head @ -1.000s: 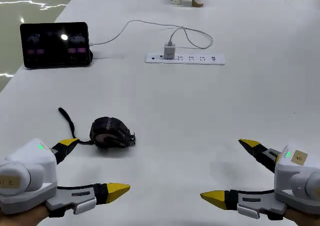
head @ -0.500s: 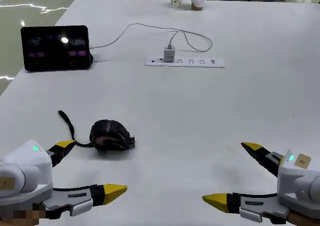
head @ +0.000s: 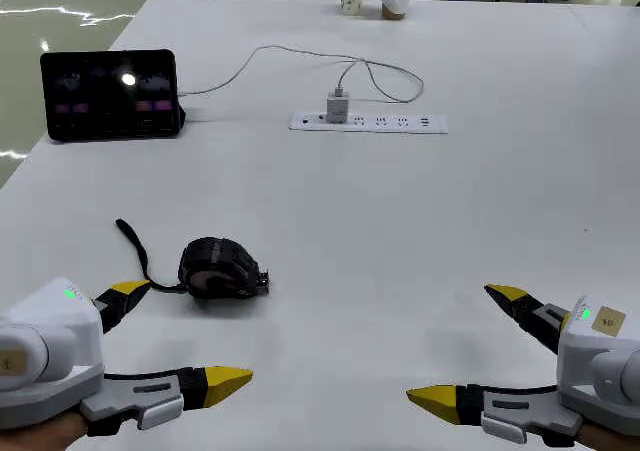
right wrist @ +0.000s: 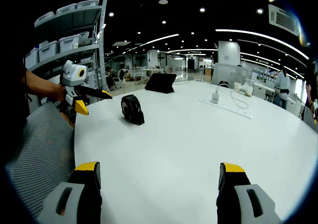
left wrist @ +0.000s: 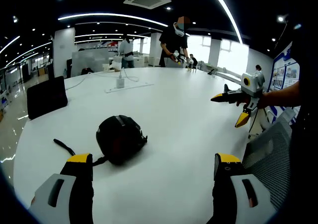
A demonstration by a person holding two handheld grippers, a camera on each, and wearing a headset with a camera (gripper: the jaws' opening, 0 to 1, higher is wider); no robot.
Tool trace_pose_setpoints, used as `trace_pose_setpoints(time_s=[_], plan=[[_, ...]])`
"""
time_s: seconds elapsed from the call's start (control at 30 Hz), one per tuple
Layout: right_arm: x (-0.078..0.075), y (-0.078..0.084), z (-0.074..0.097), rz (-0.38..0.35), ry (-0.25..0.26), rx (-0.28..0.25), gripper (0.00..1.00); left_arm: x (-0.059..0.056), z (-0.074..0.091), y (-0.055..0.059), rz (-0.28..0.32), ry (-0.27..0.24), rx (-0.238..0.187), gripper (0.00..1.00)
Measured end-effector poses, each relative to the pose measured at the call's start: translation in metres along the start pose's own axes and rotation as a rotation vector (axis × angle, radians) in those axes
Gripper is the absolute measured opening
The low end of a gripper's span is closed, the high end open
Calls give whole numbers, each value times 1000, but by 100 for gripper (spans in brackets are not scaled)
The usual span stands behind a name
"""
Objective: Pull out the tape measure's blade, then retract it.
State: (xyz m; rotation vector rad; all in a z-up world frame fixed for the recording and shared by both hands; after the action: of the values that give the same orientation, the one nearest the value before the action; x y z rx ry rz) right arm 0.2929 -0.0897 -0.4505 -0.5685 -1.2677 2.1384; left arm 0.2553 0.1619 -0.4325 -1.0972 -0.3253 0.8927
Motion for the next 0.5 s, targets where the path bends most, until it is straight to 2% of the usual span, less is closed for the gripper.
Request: trace_pose_setpoints(time_s=[0.5], plan=[[-1,0,1,-4,1,0,99,4,0,-2,0,-4,-7,98]])
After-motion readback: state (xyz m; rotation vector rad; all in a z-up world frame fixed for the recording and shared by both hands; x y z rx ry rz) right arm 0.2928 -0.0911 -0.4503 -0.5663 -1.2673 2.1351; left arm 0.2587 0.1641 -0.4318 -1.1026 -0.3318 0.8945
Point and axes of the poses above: the centre of the closed fingertips' face, and the gripper's own axes: z roughly backward along the fingers, x roughly to its left, y roughly out of its underside, the point moved 1 cm from there along z, roughly backward along the fingers, and after that the axes turned 12 degrees about y, right-handed, at the moved point
